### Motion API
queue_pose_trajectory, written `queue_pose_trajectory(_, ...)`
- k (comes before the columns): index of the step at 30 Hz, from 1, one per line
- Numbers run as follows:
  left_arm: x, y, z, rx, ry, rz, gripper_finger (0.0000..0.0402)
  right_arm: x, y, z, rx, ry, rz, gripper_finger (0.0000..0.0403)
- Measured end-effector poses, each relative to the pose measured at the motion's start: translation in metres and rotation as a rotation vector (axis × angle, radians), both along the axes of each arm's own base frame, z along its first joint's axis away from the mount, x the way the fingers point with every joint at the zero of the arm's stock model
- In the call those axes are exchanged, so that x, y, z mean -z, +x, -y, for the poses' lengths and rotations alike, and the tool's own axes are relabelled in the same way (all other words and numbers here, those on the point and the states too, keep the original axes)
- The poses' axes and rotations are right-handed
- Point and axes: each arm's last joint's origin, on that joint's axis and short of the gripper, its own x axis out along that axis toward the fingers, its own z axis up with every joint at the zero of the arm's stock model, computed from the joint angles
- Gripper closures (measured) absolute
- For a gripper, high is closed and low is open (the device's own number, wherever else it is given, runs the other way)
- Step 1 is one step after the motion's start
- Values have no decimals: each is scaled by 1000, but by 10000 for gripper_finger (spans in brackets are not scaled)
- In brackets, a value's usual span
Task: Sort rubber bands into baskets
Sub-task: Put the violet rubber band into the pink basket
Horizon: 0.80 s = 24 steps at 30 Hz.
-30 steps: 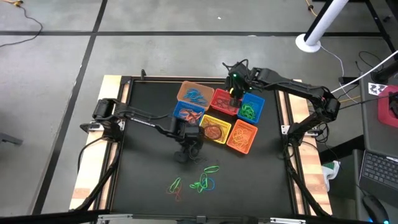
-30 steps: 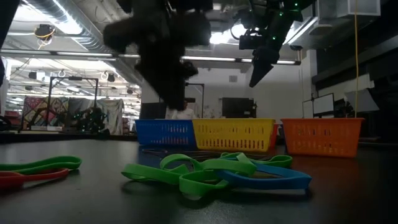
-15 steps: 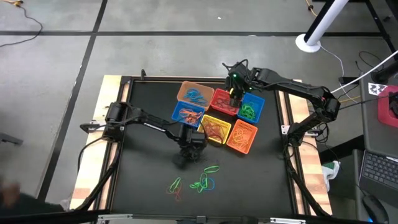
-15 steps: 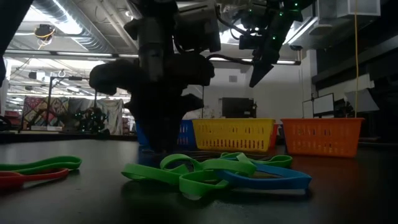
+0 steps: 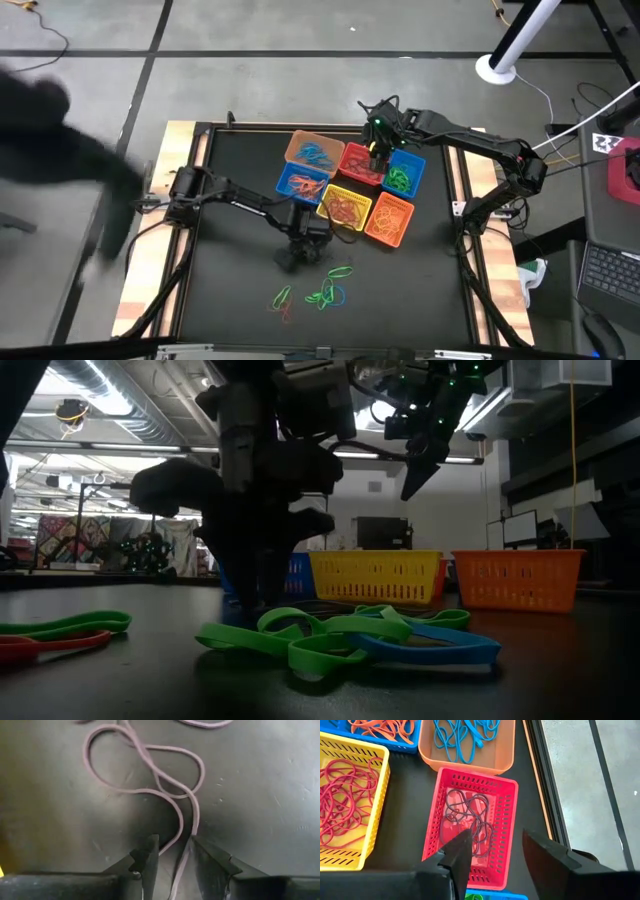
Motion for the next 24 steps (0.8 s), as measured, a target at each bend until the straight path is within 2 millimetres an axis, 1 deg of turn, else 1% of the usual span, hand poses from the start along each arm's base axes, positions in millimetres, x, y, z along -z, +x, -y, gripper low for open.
queue_pose_trajectory(3, 1, -1, 5, 54, 13, 5, 307, 0, 0, 0, -3, 4, 2, 228)
queue_pose_trajectory(6, 1, -1, 8, 72, 20, 6, 344, 0, 0, 0, -5, 7, 4, 228)
queue_pose_trajectory(8, 2, -2, 9, 73, 18, 5, 376, 0, 0, 0, -8, 13, 7, 228)
queue_pose_trajectory(10, 2, -2, 10, 74, 18, 4, 394, 0, 0, -1, -12, 18, 9, 228)
queue_pose_trajectory(14, 2, -2, 10, 70, 17, 4, 393, 0, 0, -1, -13, 20, 10, 228)
queue_pose_trajectory(17, -3, -2, 10, 70, 15, 20, 399, 0, 0, -1, -13, 20, 10, 228)
queue_pose_trajectory(21, -15, -4, 6, 54, 3, 53, 400, 0, 0, -1, -13, 20, 10, 228)
queue_pose_trajectory(24, -33, -4, 1, 14, -14, 110, 401, 0, 0, -1, -13, 20, 10, 228)
